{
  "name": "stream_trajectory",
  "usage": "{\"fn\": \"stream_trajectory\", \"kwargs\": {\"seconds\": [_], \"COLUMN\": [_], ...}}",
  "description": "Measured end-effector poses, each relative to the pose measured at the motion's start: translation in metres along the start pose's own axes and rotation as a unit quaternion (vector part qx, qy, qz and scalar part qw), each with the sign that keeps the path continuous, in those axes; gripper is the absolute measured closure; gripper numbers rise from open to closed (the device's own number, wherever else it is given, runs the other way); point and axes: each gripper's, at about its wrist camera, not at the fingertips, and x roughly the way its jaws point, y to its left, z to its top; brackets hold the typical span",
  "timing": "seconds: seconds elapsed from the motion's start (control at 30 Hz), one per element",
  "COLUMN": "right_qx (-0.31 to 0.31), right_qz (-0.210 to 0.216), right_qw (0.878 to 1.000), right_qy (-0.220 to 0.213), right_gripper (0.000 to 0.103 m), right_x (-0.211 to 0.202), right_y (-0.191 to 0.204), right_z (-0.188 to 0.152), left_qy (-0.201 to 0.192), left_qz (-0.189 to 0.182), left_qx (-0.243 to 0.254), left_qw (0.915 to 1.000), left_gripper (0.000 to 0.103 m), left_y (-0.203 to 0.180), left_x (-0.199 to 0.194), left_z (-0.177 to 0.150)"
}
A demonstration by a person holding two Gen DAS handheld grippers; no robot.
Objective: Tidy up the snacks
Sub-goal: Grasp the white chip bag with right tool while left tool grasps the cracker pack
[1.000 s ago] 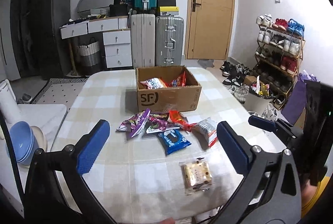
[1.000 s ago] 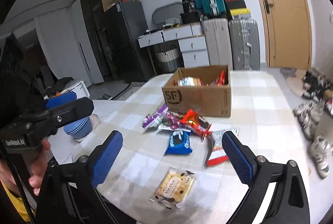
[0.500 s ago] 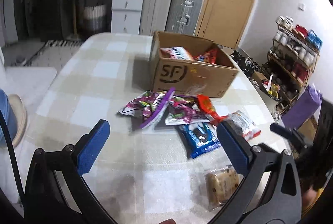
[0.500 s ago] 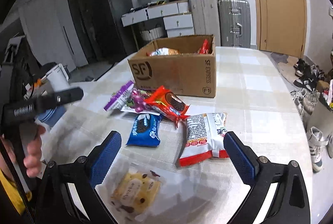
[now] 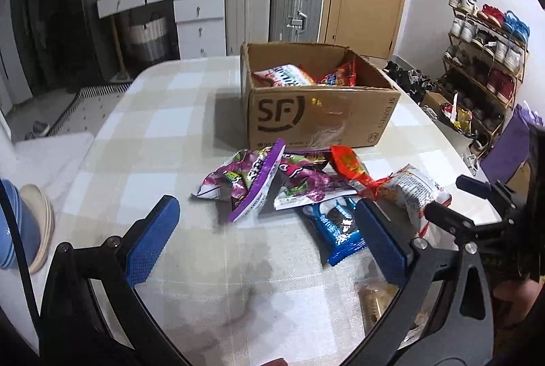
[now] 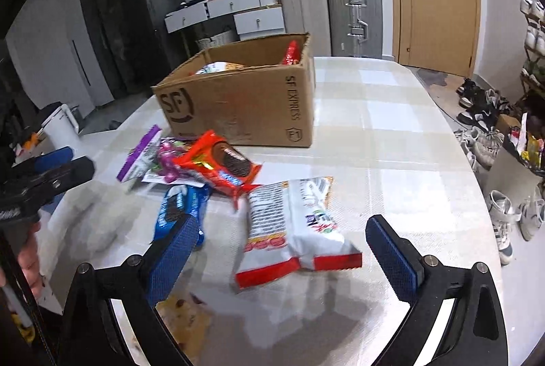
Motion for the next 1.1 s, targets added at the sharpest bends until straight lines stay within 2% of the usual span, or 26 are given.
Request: {"fn": "stream_trajectory", "kwargs": {"seconds": [0.2, 0.37, 0.4, 0.43, 0.47, 0.57, 0.83, 1.0, 1.1], "right_qx": [0.010, 0.017, 0.019, 0.020, 0.022, 0.011, 0.026, 0.018, 0.017], "right_qz": [-0.027, -0.024, -0.021, -0.017, -0.006, -0.008, 0.013, 0.017, 0.015], "right_qw": [0.999, 0.997, 0.997, 0.997, 0.996, 0.996, 0.996, 0.996, 0.997], "right_qy": [0.039, 0.066, 0.070, 0.077, 0.088, 0.092, 0.087, 0.081, 0.070], "right_gripper": [0.003, 0.004, 0.008, 0.020, 0.025, 0.027, 0.043, 0.044, 0.045], "right_x": [0.028, 0.048, 0.051, 0.055, 0.059, 0.062, 0.055, 0.044, 0.035], "right_y": [-0.010, -0.016, -0.018, -0.019, -0.019, -0.017, -0.022, -0.015, -0.015], "right_z": [0.006, 0.007, 0.007, 0.007, 0.006, 0.005, 0.005, 0.001, 0.000], "left_qy": [0.014, 0.023, 0.029, 0.031, 0.034, 0.036, 0.050, 0.067, 0.074], "left_qz": [-0.009, -0.020, -0.026, -0.030, -0.033, -0.038, -0.040, -0.055, -0.057], "left_qx": [0.009, 0.018, 0.019, 0.019, 0.019, 0.027, 0.035, 0.009, 0.016], "left_qw": [0.9998, 0.9994, 0.9991, 0.9989, 0.9987, 0.9983, 0.9973, 0.9962, 0.9955], "left_gripper": [0.000, 0.000, 0.000, 0.000, 0.000, 0.000, 0.000, 0.000, 0.001], "left_y": [-0.009, -0.012, -0.013, -0.014, -0.016, -0.021, -0.027, -0.026, -0.037], "left_x": [0.002, 0.003, 0.004, 0.003, 0.003, 0.002, 0.008, 0.008, 0.005], "left_z": [-0.005, -0.010, -0.012, -0.014, -0.016, -0.020, -0.027, -0.035, -0.046]}}
